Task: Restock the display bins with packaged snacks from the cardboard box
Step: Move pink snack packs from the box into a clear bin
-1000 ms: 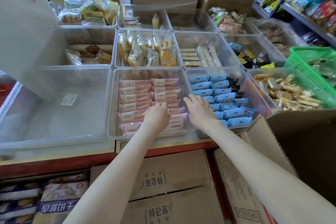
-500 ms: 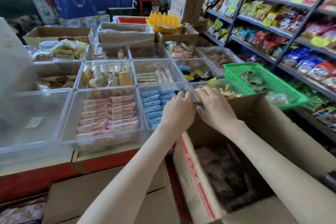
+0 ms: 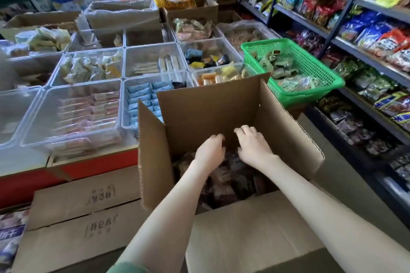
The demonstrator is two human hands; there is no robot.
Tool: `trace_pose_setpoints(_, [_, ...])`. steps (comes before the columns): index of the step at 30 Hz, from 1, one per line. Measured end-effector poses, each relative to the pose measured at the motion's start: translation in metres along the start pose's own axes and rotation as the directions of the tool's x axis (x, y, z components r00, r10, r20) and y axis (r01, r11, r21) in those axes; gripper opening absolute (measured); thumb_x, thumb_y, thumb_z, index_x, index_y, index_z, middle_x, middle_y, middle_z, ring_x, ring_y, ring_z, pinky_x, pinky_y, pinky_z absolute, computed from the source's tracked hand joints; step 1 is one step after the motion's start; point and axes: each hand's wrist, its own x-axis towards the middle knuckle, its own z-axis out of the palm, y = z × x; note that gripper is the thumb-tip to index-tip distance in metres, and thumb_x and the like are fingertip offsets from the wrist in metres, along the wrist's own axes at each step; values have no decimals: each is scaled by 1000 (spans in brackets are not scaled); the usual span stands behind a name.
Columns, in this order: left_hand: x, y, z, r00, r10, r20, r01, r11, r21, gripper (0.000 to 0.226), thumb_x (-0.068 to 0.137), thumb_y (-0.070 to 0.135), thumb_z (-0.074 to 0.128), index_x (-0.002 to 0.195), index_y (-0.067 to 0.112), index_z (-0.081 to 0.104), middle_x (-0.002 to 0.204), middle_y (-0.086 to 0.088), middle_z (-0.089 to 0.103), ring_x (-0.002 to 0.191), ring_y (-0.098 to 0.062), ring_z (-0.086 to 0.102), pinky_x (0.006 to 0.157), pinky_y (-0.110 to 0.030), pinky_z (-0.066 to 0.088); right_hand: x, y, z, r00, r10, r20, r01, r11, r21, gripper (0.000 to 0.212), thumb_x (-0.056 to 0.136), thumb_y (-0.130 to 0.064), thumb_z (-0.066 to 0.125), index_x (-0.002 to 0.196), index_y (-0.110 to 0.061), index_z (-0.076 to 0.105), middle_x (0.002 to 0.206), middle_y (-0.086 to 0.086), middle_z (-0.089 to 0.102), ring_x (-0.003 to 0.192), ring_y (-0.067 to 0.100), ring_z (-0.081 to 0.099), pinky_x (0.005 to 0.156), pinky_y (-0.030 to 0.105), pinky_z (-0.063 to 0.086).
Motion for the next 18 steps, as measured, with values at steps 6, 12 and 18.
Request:
trace_pose_setpoints(6, [30,-56,66,954,-253,162,224,958,181,47,97,12,43,143,12,33,141,-9,42,121,-27,50,97,-35,44,37,17,85,984,-25,179,23,1000,17,56,90,-12,49,143,-9,31,138,11,40,129,32,35,105,39,33])
trace_pose_setpoints(12, [69,-94,119,937,-313,157,295,947,125,38,100,13,34,137,7,41,138,-14,44,121,-30,47,95,-37,39,86,23,162,924,-41,380,41,999,6,61,91,-7,48,146,-6,22,148,13,28,138,31,25,109,39,27])
trace_pose_setpoints(18, [90,-120,156,903,-409,132,407,912,43,42,101,16,27,140,2,34,144,-21,38,130,-37,38,109,-46,33,112,19,208,888,-49,456,21,998,67,55,96,-6,36,148,-8,18,151,12,25,139,29,22,110,39,26])
